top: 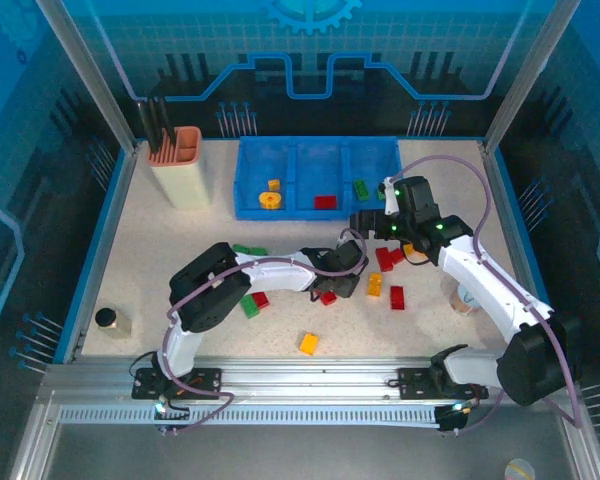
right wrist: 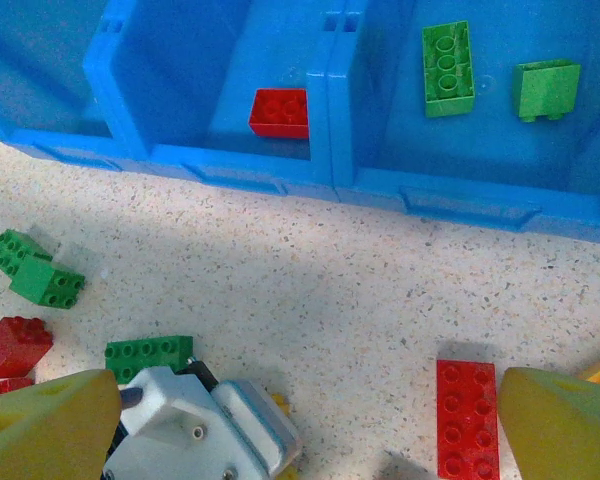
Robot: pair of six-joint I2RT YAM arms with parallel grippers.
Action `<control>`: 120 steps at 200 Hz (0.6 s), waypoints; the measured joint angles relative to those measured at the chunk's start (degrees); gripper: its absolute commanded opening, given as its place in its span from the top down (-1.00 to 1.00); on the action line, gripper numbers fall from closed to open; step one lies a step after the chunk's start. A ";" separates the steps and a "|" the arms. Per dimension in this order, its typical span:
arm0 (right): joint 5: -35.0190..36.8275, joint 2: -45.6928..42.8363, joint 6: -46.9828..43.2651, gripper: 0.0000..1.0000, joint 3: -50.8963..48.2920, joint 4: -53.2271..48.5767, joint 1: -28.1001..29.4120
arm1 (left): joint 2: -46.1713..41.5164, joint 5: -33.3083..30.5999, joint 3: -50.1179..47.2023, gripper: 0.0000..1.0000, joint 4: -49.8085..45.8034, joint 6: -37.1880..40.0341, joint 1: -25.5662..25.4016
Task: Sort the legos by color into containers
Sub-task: Pick up the lego from the center of the table.
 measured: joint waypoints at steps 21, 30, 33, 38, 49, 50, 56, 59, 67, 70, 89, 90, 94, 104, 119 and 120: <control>-0.04 0.00 0.00 -0.95 -0.33 0.26 0.00 | 0.20 -0.83 0.31 0.16 -0.46 -0.11 0.07; -0.04 0.00 0.00 -0.95 -0.52 0.28 0.00 | 0.22 -1.22 0.31 0.27 -0.42 -0.35 0.09; -0.09 0.00 0.00 -0.95 -0.63 0.37 0.00 | 0.22 -1.25 0.33 0.30 -0.42 -0.11 0.09; -0.11 0.00 0.00 -0.95 -0.72 0.39 0.00 | 0.22 -1.29 0.33 0.36 -0.33 -0.31 0.11; -0.11 0.00 0.00 -0.95 -0.83 0.44 -0.02 | 0.13 -1.27 0.28 0.41 -0.07 -0.28 0.09; -0.09 0.00 0.00 -0.95 -0.83 0.44 -0.04 | 0.09 -1.27 0.26 0.42 0.00 -0.37 0.09; -0.13 -0.04 0.00 -0.96 -0.85 0.39 -0.04 | -0.09 -1.29 0.00 0.43 0.15 -0.31 0.11; -0.15 -0.04 -0.02 -0.97 -0.85 0.39 -0.04 | -0.22 -1.29 -0.33 0.44 0.57 -0.17 0.11; -0.22 -0.09 -0.04 -0.98 -0.98 0.44 -0.04 | -0.92 -1.31 -1.46 0.45 1.40 -0.39 0.20; -0.22 -0.11 -0.07 -0.98 -1.07 0.42 -0.04 | -1.29 -1.33 -1.92 0.46 1.57 -0.42 0.28; -0.44 -0.57 -0.48 -0.98 -1.95 0.28 -0.11 | -4.92 -1.38 -5.22 0.46 1.88 -0.39 1.01; -0.44 -0.59 -0.48 -0.98 -1.99 0.26 -0.11 | -5.11 -1.40 -5.33 0.46 1.86 -0.39 1.07; -0.46 -0.76 -0.50 -0.98 -2.25 0.17 -0.15 | -5.95 -1.44 -5.73 0.46 1.79 -0.39 1.31; -0.59 -1.27 -0.66 -0.98 -2.80 -0.15 -0.42 | -8.63 -1.95 -6.43 0.46 1.68 -0.17 2.14; -0.61 -2.05 -0.72 -0.98 -3.56 -0.61 -1.20 | -13.07 -2.84 -6.69 0.45 1.77 0.31 3.74; -0.61 -2.08 -0.72 -0.98 -3.61 -0.61 -1.25 | -13.29 -2.84 -6.69 0.45 1.79 0.31 3.82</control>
